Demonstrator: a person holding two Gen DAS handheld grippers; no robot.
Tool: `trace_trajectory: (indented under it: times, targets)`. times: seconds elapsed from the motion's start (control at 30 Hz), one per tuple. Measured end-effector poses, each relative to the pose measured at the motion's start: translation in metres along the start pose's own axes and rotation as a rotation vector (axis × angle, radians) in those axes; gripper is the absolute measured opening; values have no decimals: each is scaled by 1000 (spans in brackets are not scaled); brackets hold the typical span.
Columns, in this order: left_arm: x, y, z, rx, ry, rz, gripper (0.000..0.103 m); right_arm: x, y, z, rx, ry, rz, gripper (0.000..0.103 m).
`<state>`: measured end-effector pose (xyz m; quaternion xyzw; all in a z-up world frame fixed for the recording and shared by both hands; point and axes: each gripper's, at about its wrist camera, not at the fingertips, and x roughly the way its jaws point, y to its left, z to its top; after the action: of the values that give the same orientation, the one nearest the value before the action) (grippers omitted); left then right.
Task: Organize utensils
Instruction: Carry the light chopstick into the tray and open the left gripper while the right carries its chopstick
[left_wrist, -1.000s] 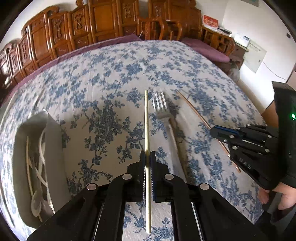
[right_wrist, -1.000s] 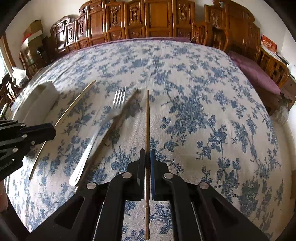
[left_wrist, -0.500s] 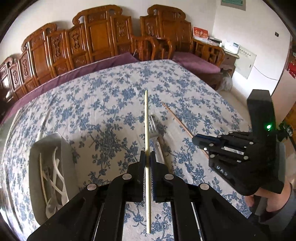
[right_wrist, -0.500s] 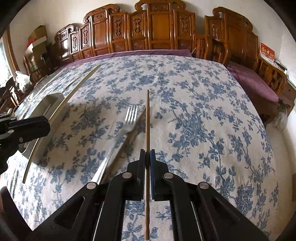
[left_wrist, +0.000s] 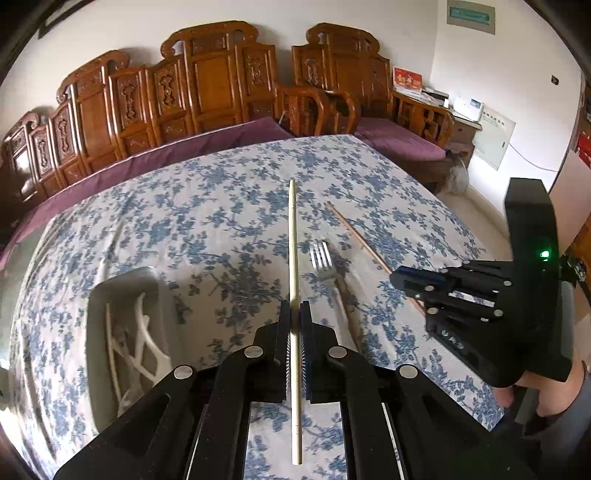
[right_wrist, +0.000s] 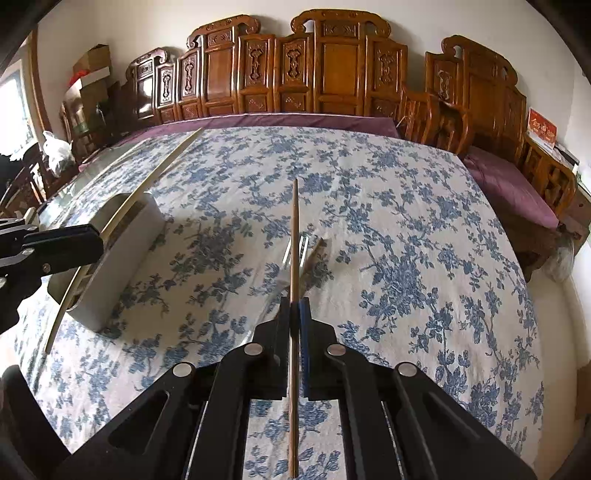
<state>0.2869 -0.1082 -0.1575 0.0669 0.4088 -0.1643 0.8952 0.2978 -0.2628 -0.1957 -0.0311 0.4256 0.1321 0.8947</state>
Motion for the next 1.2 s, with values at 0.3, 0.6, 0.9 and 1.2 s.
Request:
trace_trajectory:
  times: [0.3, 0.6, 0.9, 1.2]
  targets:
    - [-29, 33, -2, -13, -26, 41, 4, -21, 29, 13, -38, -34, 6, 6]
    - [-46, 76, -11, -19, -7, 75, 4, -34, 67, 23, -82, -50, 29, 6]
    - [-39, 115, -21, -36, 43, 111, 4, -35, 96, 29, -111, -53, 64, 6]
    - [-2, 151, -30, -92, 103, 124, 4, -21, 115, 30, -135, -43, 74, 6]
